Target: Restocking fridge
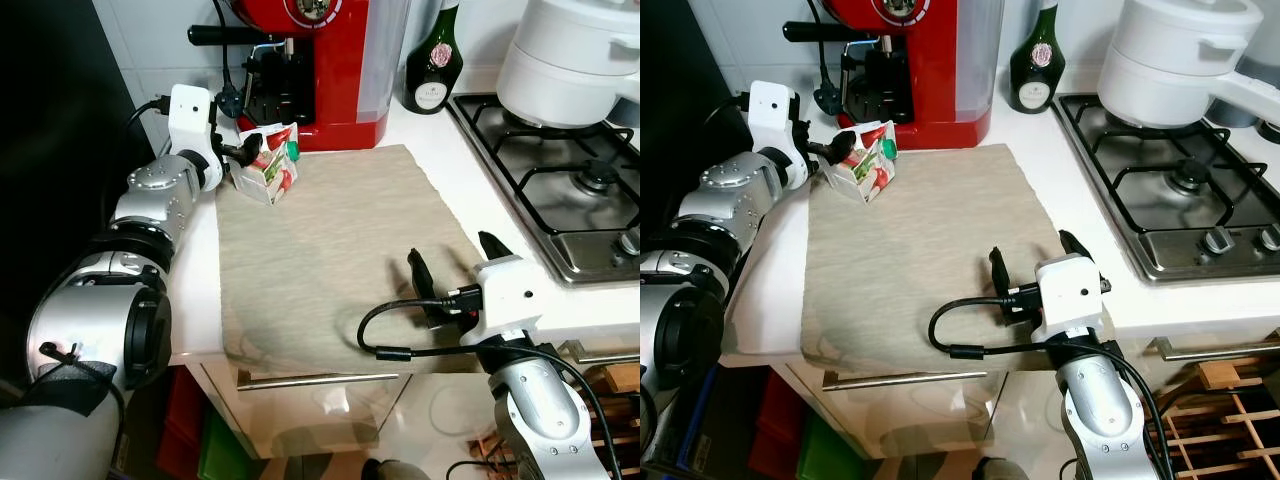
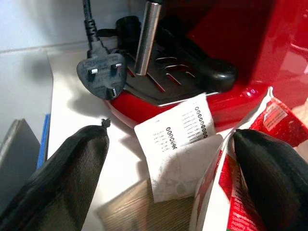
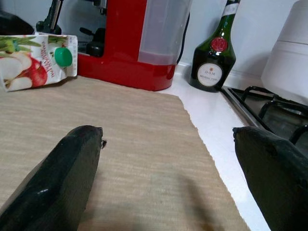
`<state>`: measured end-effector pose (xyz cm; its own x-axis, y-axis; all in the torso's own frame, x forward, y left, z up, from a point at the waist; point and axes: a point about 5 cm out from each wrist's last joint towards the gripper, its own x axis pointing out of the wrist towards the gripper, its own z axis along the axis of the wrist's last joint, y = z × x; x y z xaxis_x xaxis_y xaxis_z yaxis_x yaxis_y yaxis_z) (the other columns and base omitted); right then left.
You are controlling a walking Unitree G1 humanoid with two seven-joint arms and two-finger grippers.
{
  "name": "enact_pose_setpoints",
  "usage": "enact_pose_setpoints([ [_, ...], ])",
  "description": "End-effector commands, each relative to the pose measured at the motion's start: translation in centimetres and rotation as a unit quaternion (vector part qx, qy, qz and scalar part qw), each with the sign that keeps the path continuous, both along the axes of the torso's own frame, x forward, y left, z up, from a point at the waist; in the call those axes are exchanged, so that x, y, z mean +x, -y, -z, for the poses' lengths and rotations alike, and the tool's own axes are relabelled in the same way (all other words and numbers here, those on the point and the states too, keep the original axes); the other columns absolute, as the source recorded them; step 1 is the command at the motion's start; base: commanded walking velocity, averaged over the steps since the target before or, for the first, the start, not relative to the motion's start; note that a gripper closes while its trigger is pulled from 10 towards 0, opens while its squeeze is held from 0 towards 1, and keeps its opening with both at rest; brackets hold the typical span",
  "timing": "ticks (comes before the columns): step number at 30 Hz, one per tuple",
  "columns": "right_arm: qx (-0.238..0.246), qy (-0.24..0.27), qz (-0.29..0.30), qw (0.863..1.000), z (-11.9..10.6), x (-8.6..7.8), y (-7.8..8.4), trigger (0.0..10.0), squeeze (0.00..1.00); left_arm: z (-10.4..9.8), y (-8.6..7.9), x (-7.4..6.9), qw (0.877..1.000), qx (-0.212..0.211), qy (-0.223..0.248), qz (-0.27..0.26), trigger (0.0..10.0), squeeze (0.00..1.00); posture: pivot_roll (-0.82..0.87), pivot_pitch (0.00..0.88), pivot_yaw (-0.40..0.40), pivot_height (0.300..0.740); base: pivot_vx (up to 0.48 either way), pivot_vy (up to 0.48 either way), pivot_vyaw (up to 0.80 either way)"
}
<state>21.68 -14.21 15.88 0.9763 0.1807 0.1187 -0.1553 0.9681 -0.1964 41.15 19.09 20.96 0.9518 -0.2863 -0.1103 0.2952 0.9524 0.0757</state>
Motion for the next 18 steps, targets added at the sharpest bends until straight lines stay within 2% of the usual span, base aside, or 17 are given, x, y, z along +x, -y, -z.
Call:
enact_pose_setpoints([
  [1,0.002,0.011,0.003,1.0,-0.2,0.5,0.1,10.0,0.0,0.9,-0.6,-0.5,0.999,0.039,-0.02,0.029,10.0,0.0,-0.18,0.0,0.037,0.74,0.0,0.0,0.0],
  [12,-0.007,0.025,-0.01,1.0,-0.2,2.2,0.4,10.0,0.0,0.5,-1.8,-1.2,0.998,0.047,-0.006,0.035,10.0,0.0,-0.15,0.0,0.0,0.74,0.0,0.0,0.0],
  [18,-0.014,0.03,-0.022,0.999,-0.2,2.9,0.5,10.0,0.0,0.8,-2.2,-2.5,0.998,0.05,-0.003,0.043,10.0,0.0,-0.12,0.0,-0.033,0.74,0.0,0.0,0.0],
])
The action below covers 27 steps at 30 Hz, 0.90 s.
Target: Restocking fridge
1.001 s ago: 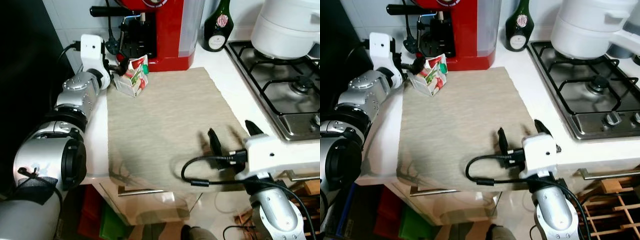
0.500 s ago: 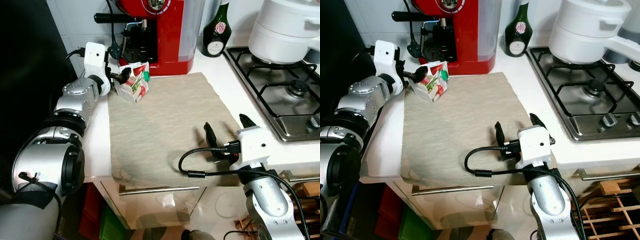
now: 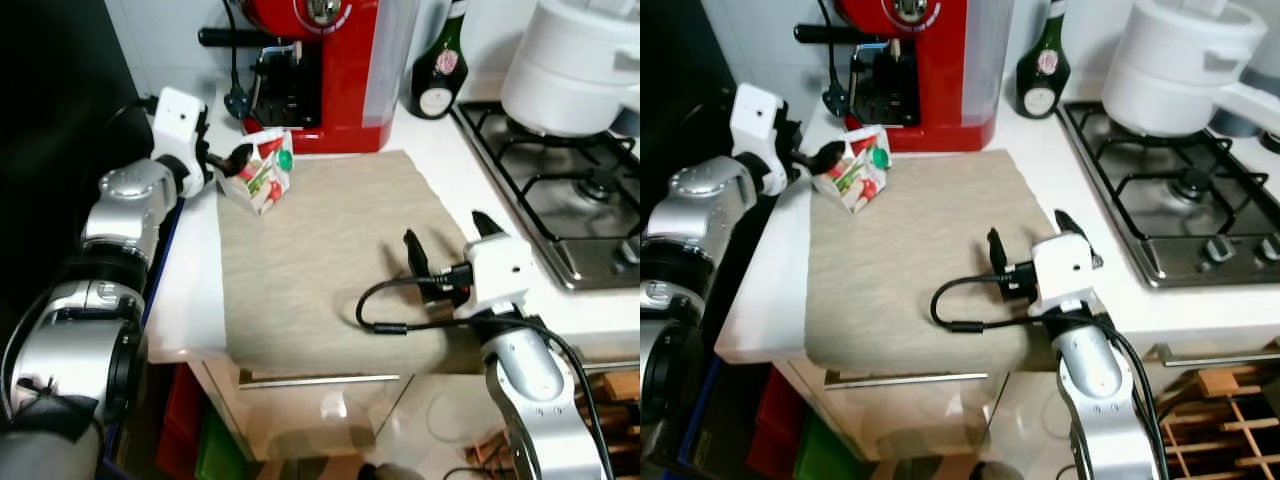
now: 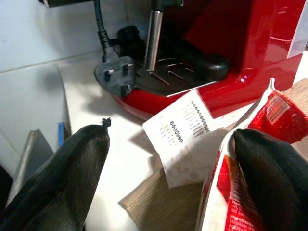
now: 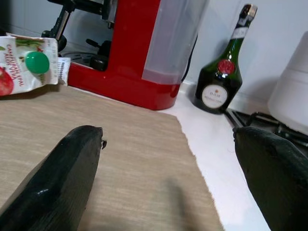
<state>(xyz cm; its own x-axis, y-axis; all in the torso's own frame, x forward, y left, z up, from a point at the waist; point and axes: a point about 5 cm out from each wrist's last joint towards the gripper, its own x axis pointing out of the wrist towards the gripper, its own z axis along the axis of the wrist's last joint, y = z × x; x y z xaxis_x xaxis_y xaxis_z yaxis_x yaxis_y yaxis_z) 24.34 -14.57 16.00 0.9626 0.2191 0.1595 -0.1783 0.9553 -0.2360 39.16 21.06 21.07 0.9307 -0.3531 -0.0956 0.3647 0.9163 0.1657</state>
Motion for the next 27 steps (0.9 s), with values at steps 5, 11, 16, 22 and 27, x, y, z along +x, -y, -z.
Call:
enact_pose_setpoints([
  [5,0.0,0.005,-0.013,1.0,0.1,0.6,0.0,10.0,0.0,1.2,0.1,-2.1,0.999,0.018,-0.032,0.026,10.0,0.0,-0.1,0.0,-0.045,0.74,0.0,0.0,0.0],
  [11,0.0,0.004,-0.021,1.0,0.3,0.9,-0.1,10.0,0.0,2.0,-0.1,-3.8,0.998,0.021,-0.052,0.026,10.0,0.0,-0.08,0.0,-0.057,0.74,0.0,0.0,0.0],
  [16,-0.002,0.004,-0.027,1.0,0.5,1.1,-0.1,10.0,0.0,2.6,-0.5,-5.1,0.997,0.025,-0.074,0.025,10.0,0.0,-0.07,0.0,-0.066,0.74,0.0,0.0,0.0],
  [22,-0.005,0.002,-0.036,0.999,0.7,1.4,-0.2,10.0,0.0,3.5,-0.9,-6.2,0.995,0.03,-0.097,0.024,10.0,0.0,-0.06,0.0,-0.081,0.74,0.0,0.0,0.0],
  [27,-0.008,0.003,-0.042,0.999,0.7,1.6,-0.2,10.0,0.0,4.4,-1.1,-7.1,0.991,0.04,-0.125,0.021,10.0,0.0,-0.06,0.0,-0.091,0.74,0.0,0.0,0.0],
])
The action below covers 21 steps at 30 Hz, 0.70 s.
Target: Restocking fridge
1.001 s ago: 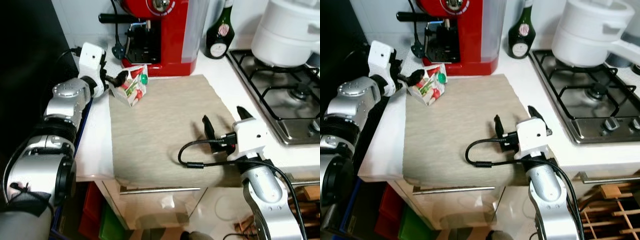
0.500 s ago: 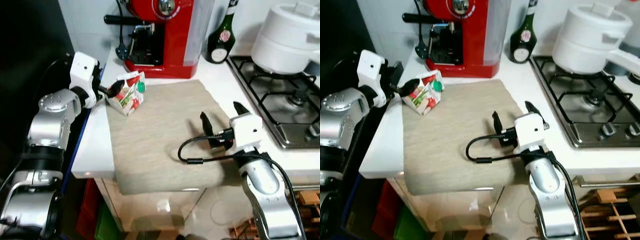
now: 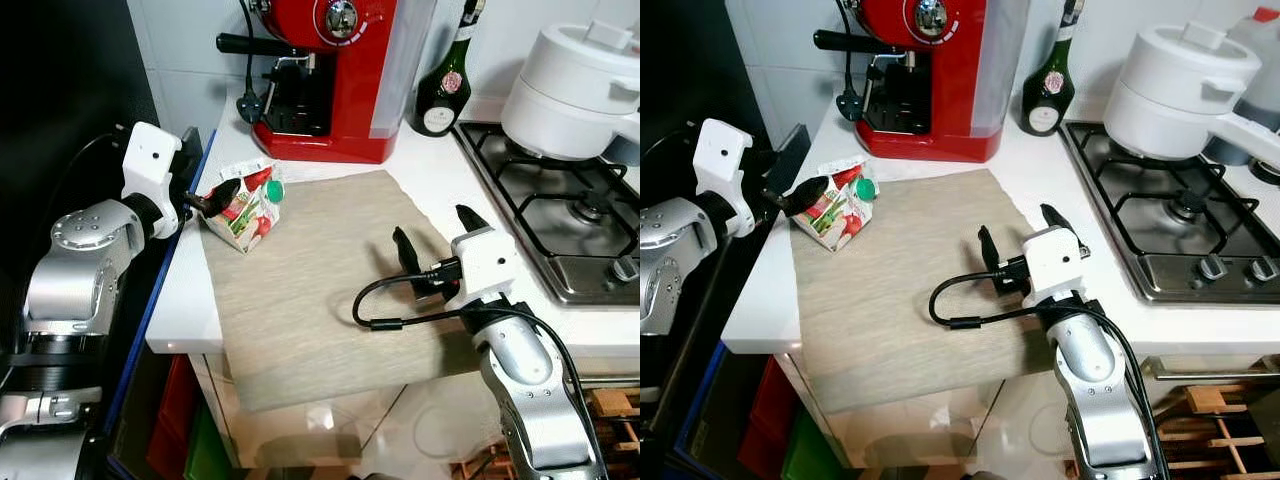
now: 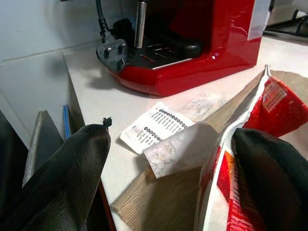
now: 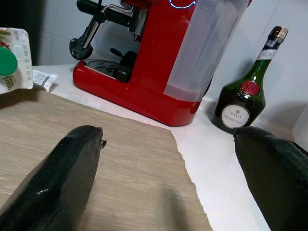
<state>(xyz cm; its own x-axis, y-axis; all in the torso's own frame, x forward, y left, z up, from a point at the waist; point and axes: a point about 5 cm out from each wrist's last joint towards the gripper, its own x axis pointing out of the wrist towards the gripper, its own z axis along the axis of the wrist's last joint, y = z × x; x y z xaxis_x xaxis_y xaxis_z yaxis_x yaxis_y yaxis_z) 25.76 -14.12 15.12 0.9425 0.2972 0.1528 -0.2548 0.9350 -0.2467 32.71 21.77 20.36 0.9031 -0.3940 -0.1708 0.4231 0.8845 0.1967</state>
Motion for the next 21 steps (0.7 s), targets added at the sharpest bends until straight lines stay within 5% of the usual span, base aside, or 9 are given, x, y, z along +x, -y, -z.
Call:
enact_pose_setpoints([
  [1,-0.002,0.006,-0.003,1.0,-0.2,0.2,0.3,10.0,0.0,4.0,-0.6,-0.9,0.994,0.019,-0.103,-0.008,10.0,0.0,-0.06,0.0,-0.092,0.74,0.0,0.0,0.0],
  [6,-0.004,0.006,-0.005,1.0,-0.1,0.3,0.3,10.0,0.0,5.8,-1.1,-1.6,0.99,0.042,-0.133,-0.011,10.0,0.0,-0.06,0.0,-0.095,0.74,0.0,0.0,0.0],
  [10,-0.005,0.008,-0.005,1.0,-0.2,0.4,0.3,10.0,0.0,5.5,-1.3,-0.9,0.993,0.031,-0.104,-0.042,10.0,0.0,-0.06,0.0,-0.092,0.74,0.0,0.0,0.0],
  [13,-0.002,0.012,-0.003,1.0,-0.3,0.5,0.3,10.0,0.0,1.7,-0.6,0.5,0.996,-0.047,0.015,-0.073,10.0,0.0,-0.06,0.0,-0.089,0.74,0.0,0.0,0.0],
  [15,0.004,0.013,0.001,1.0,-0.3,0.5,0.3,10.0,0.0,-0.9,0.7,0.6,0.985,-0.12,0.098,-0.072,10.0,0.0,-0.06,0.0,-0.083,0.74,0.0,0.0,0.0],
  [21,0.008,0.013,0.005,1.0,-0.3,0.6,0.4,10.0,0.0,-1.8,3.9,-0.8,0.964,-0.219,0.138,-0.056,10.0,0.0,-0.05,0.0,-0.079,0.74,0.0,0.0,0.0],
])
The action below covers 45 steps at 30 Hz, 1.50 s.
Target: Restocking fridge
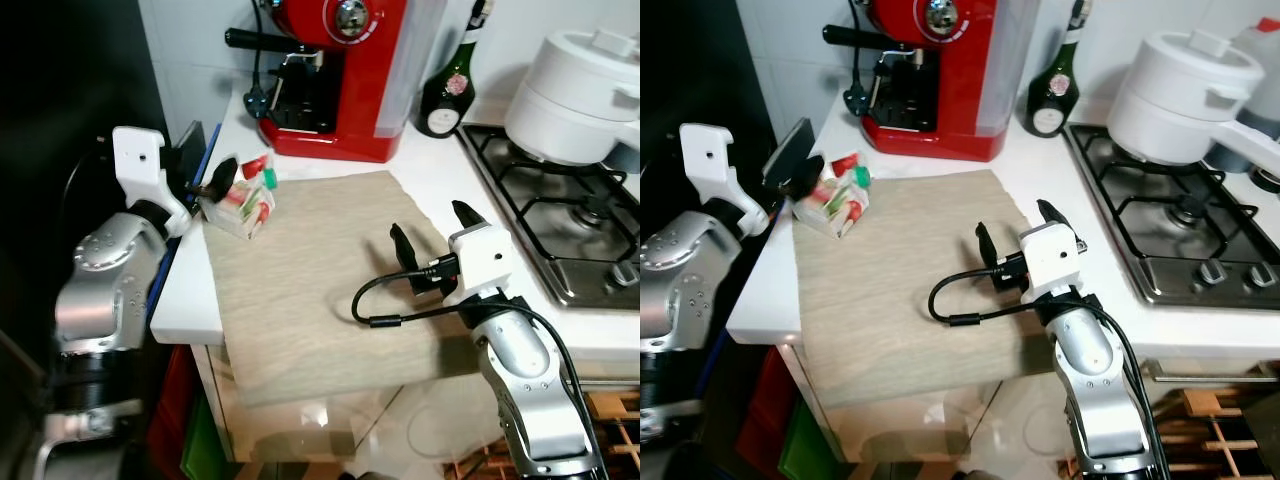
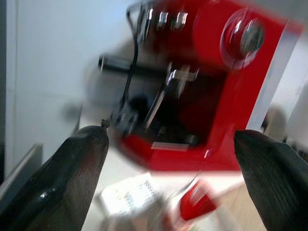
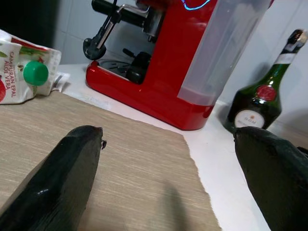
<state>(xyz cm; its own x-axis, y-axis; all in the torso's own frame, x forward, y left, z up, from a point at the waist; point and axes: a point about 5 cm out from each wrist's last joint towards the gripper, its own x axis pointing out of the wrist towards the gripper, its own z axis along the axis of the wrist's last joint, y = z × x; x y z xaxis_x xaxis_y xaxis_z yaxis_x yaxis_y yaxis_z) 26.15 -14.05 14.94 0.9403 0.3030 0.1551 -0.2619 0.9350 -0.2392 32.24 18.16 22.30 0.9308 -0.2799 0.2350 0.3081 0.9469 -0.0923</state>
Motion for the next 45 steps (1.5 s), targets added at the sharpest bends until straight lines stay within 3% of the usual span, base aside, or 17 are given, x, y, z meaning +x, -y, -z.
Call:
enact_pose_setpoints([
  [1,0.004,0.013,0.009,1.0,-0.5,0.3,0.4,10.0,0.0,0.3,0.9,-0.6,1.0,-0.025,0.002,0.002,10.0,0.0,-0.05,0.0,-0.079,0.74,0.0,0.0,0.0],
  [5,0.008,0.015,0.009,1.0,-0.5,0.5,0.3,10.0,0.0,0.3,2.2,-1.1,0.999,-0.049,0.019,-0.001,10.0,0.0,-0.05,0.0,-0.081,0.74,0.0,0.0,0.0],
  [9,0.015,0.017,0.01,1.0,-0.7,0.8,0.2,10.0,0.0,0.2,2.6,-1.5,0.999,-0.024,0.034,-0.005,10.0,0.0,-0.05,0.0,-0.08,0.74,0.0,0.0,0.0],
  [12,0.031,0.024,0.017,0.999,-1.4,1.4,0.4,10.0,0.0,0.2,2.6,-1.6,0.997,0.045,0.06,-0.017,10.0,0.0,-0.05,0.0,-0.075,0.74,0.0,0.0,0.0],
  [17,0.039,0.038,0.023,0.998,-2.2,2.5,0.6,10.0,0.0,0.3,3.4,-1.7,0.996,0.062,0.065,-0.007,10.0,0.0,-0.04,0.0,-0.068,0.74,0.0,0.0,0.0],
  [24,0.048,0.047,0.025,0.997,-2.7,3.3,0.3,10.0,0.0,-0.2,3.6,-1.1,0.996,0.059,0.07,-0.002,10.0,0.0,-0.03,0.0,-0.053,0.74,0.0,0.0,0.0],
  [31,0.039,0.046,0.021,0.998,-2.9,4.0,0.1,10.0,0.0,0.2,5.3,-1.1,0.996,0.05,0.063,0.039,10.0,0.0,-0.03,0.0,-0.072,0.74,0.0,0.343,-0.56],
  [38,0.019,0.055,0.004,0.998,-3.1,3.8,0.1,10.0,0.0,0.4,5.2,-0.3,0.997,0.052,0.059,0.006,10.0,0.0,-0.05,0.0,-0.094,0.74,0.0,0.226,-0.77],
  [45,0.022,0.054,0.004,0.998,-2.7,3.5,0.0,10.0,0.0,1.1,5.1,-0.3,0.997,0.062,0.046,-0.001,10.0,0.0,-0.05,0.0,-0.068,0.74,0.0,0.0,0.0],
])
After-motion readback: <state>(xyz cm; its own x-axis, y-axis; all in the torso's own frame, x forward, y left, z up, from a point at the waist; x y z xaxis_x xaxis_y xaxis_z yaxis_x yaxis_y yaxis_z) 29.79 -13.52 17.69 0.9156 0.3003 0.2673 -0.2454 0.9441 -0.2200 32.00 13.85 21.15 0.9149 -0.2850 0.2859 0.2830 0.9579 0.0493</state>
